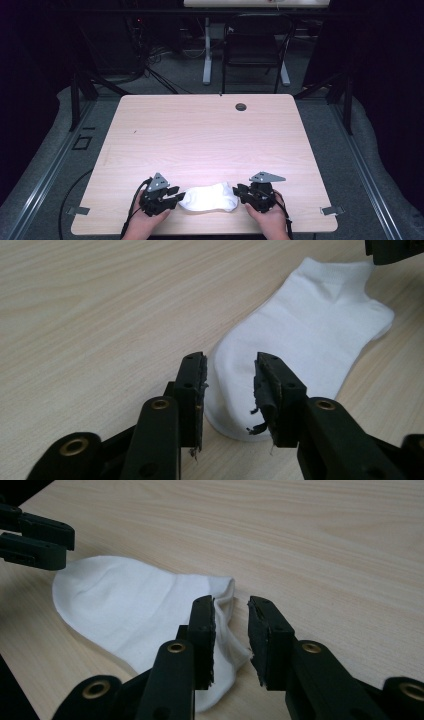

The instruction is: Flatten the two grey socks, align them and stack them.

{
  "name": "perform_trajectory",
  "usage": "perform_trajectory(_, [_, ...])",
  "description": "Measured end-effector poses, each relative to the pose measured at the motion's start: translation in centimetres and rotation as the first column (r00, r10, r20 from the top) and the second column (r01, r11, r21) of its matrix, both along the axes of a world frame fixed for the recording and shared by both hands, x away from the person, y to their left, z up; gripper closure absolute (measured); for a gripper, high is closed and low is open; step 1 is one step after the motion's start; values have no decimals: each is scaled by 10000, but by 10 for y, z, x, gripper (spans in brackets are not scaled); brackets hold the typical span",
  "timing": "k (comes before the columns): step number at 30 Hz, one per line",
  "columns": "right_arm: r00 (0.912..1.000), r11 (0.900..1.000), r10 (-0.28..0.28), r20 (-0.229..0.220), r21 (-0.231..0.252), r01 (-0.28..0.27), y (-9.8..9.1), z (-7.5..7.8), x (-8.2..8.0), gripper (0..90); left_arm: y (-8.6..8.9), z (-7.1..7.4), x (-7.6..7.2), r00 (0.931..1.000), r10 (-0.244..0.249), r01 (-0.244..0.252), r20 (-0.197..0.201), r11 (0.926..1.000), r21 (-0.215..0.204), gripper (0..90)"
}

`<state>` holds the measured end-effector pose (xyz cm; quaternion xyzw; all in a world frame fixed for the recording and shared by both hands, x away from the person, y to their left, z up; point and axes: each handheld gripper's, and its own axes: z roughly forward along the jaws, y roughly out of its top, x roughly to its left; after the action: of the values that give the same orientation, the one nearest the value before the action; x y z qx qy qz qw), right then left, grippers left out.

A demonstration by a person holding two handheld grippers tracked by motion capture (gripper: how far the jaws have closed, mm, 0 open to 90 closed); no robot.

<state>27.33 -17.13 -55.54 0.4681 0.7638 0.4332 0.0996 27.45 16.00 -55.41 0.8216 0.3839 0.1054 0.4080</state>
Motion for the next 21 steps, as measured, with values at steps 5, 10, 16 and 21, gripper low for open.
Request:
perform_trajectory(5, [9971,9988,468,603,82,-474,7,7,-7,724,-4,0,-2,9997,-244,244,24,9997,-47,621])
perform_trajectory(10, [9921,9943,1040,697,-306,-1021,18,6,-9,727,-11,-4,-4,9980,-622,623,-120,9980,104,593])
perform_trajectory(16, [9928,9924,1174,242,-392,-1164,21,-4,-3,665,-14,-10,-2,9958,-880,887,-245,9956,310,550])
perform_trajectory(21, [9888,9877,1468,253,-578,-1452,25,-7,-3,633,-15,-14,-1,9951,-930,944,-345,9946,423,535])
